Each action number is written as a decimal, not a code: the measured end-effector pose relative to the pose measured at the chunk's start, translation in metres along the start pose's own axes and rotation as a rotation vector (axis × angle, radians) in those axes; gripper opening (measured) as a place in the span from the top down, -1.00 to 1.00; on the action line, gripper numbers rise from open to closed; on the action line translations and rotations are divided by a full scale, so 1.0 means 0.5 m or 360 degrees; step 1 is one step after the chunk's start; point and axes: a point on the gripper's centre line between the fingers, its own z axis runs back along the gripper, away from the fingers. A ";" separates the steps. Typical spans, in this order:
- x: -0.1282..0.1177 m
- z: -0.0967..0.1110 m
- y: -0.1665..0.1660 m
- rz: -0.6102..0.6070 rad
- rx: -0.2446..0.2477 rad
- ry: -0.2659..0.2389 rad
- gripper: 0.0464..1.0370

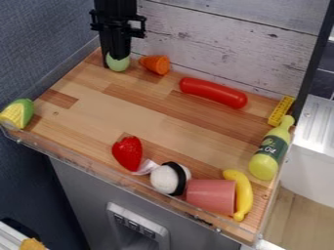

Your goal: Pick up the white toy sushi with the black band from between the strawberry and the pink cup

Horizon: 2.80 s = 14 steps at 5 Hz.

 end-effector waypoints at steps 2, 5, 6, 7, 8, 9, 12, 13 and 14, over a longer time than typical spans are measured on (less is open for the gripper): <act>-0.078 0.024 -0.126 0.0437 -0.0004 -0.0030 0.74; -0.172 0.001 -0.365 0.1585 -0.0062 -0.0132 0.79; -0.210 -0.003 -0.400 0.1813 -0.0080 -0.0141 0.79; -0.246 0.000 -0.405 0.1800 -0.0089 -0.0154 0.70; -0.268 -0.019 -0.393 0.1573 -0.0060 -0.0140 0.26; -0.274 -0.030 -0.369 0.1331 -0.0047 -0.0136 -0.38; -0.266 -0.119 -0.351 0.1266 -0.0070 -0.0163 -0.93; -0.254 -0.146 -0.352 0.1426 -0.0085 -0.0163 -0.93; -0.247 -0.158 -0.344 0.1561 -0.0107 -0.0180 -0.93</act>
